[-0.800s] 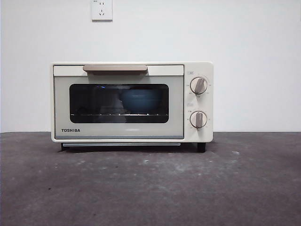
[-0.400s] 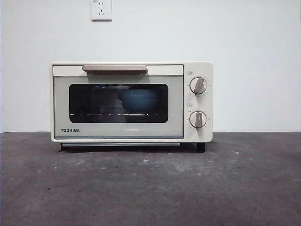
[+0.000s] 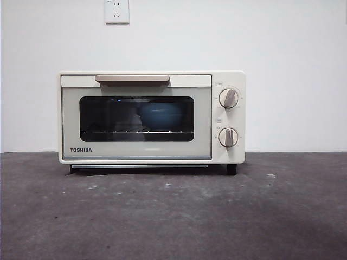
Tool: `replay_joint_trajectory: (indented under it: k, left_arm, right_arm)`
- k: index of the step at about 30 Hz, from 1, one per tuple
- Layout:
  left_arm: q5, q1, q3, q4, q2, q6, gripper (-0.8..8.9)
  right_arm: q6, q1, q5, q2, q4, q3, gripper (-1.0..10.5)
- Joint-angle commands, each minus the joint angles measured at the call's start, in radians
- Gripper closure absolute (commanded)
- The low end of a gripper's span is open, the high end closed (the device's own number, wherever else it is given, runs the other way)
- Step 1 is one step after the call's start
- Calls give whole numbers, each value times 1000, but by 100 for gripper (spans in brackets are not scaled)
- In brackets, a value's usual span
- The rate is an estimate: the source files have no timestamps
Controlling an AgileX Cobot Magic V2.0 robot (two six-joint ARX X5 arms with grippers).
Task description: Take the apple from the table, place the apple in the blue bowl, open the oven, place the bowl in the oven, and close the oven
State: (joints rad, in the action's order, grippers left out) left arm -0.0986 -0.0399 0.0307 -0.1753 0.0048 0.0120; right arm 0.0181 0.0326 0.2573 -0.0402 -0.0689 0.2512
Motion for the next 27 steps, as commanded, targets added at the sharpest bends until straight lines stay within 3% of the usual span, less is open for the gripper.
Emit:
replay_joint_trajectory:
  k: [1, 11, 19, 27]
  left_arm:
    - [2, -1, -24, -2, -2, -3, 806]
    - [2, -1, -24, -2, -2, -3, 806]
    - [2, -1, -24, -2, -2, -3, 806]
    - [2, -1, -24, -2, -2, -3, 806]
  right_arm:
    - [-10, -8, -7, 29, 55, -68, 942]
    - [9, -7, -29, 37, 95, -243, 942]
    - [4, -2, -29, 37, -100, -241, 942]
    - [11, -1, -22, 37, -89, -240, 942]
